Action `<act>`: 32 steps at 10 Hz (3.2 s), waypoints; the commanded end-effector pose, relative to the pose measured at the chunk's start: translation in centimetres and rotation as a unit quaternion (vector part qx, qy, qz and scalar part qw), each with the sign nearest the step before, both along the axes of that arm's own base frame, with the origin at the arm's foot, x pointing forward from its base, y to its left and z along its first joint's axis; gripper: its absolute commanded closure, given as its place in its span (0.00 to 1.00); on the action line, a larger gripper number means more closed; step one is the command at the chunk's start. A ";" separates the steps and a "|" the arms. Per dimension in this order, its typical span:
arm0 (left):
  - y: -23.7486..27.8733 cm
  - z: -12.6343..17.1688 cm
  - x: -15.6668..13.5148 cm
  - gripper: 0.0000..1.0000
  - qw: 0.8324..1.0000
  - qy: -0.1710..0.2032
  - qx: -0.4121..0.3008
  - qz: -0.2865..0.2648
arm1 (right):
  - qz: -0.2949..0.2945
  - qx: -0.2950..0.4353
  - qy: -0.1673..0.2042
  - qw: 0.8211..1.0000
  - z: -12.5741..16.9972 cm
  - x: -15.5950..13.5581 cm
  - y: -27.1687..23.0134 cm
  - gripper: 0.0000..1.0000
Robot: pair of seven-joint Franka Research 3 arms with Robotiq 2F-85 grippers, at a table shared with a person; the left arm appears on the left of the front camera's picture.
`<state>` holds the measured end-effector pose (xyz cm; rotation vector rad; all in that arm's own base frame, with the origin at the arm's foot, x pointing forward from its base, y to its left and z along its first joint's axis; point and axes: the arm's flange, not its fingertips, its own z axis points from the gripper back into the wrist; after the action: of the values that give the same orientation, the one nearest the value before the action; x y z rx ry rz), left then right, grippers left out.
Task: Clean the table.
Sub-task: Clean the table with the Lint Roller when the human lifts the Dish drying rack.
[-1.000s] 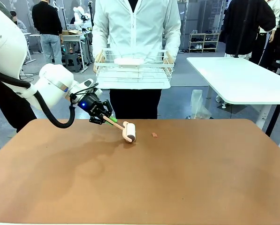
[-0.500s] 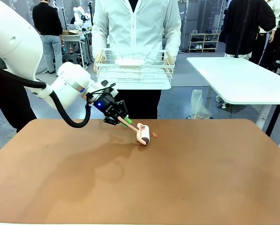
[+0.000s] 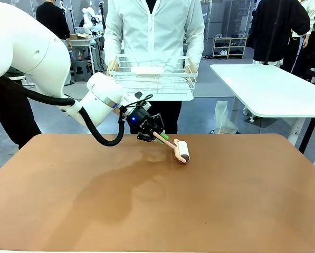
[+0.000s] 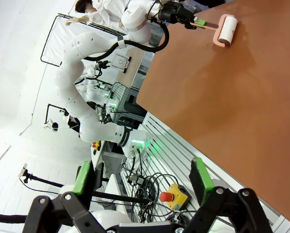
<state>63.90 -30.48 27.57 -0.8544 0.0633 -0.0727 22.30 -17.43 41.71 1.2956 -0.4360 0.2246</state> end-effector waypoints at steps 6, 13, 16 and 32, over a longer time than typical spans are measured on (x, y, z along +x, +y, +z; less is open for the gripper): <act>-0.6 5.2 -1.8 0.79 0.999 -0.019 -0.044 -0.003 | 0.001 0.003 -0.007 1.000 0.2 -0.2 0.0 0.00; 4.0 11.8 -4.8 0.79 1.000 -0.016 -0.027 -0.003 | 0.001 0.003 -0.007 1.000 0.2 -0.2 0.0 0.00; 9.0 17.1 -5.8 0.79 0.998 -0.029 0.060 0.002 | 0.001 0.003 -0.007 1.000 0.2 -0.2 0.0 0.00; 32.1 26.4 -10.3 0.79 0.936 -0.079 0.340 0.047 | 0.001 0.003 -0.007 1.000 0.2 -0.2 0.0 0.00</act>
<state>53.56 1.31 53.49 -0.1534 -0.1154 -0.0087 22.27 -17.46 41.71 1.2956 -0.4371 0.2232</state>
